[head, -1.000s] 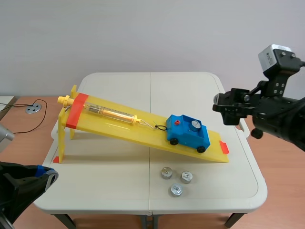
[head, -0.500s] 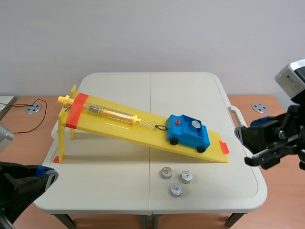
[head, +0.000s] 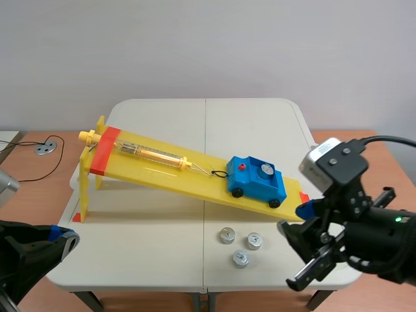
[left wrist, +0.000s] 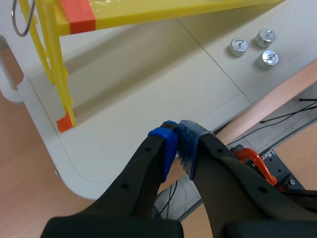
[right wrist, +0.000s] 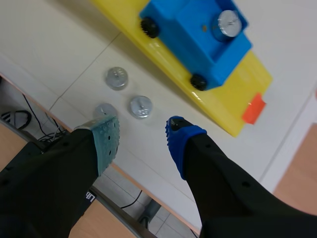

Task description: Place the four metal weights on the blue cart on the ramp.

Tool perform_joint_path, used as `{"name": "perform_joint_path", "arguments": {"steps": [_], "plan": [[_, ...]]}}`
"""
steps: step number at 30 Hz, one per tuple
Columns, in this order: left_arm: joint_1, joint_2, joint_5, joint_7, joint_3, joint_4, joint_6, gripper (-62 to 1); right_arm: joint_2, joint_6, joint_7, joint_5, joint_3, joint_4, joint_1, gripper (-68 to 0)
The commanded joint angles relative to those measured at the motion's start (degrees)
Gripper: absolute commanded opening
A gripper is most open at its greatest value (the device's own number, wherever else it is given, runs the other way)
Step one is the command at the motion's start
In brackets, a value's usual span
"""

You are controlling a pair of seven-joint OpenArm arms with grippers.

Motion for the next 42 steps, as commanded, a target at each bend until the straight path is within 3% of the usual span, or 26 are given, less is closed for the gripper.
{"name": "perform_joint_path", "arguments": {"steps": [1,11,14,22,33,39,42], "plan": [[-0.20,0.46,-4.24,-5.90,-1.05,4.20,-0.59,-55.8,-0.39,-0.90,8.00,0.20,-0.55,0.00,5.07,-43.9],[-0.20,0.46,-4.24,-5.90,-1.05,4.20,-0.59,-55.8,-3.96,-6.12,10.97,-6.43,-8.33,-9.33,10.73,-44.0],[-0.20,0.46,-4.24,-5.90,-1.05,4.20,-0.59,-55.8,-4.74,-6.34,11.80,-7.37,-10.03,-11.54,12.04,-44.0],[-0.20,0.46,-4.24,-5.90,-1.05,4.20,-0.59,-55.8,-6.99,-10.84,12.72,-9.46,-13.51,-18.08,15.08,-44.0],[-0.20,0.46,-4.24,-5.90,-1.05,4.20,-0.59,-55.8,-7.43,-12.13,14.36,-9.70,-16.31,-23.69,17.42,-44.6],[-0.20,0.46,-4.24,-5.90,-1.05,4.20,-0.59,-55.8,-8.15,-12.37,14.56,-10.12,-16.59,-26.43,17.81,-54.0],[-0.20,0.46,-4.24,-5.90,-1.05,4.20,-0.59,-55.8,-8.11,-13.88,13.62,-10.29,-16.59,-26.49,17.79,-59.8]]}}
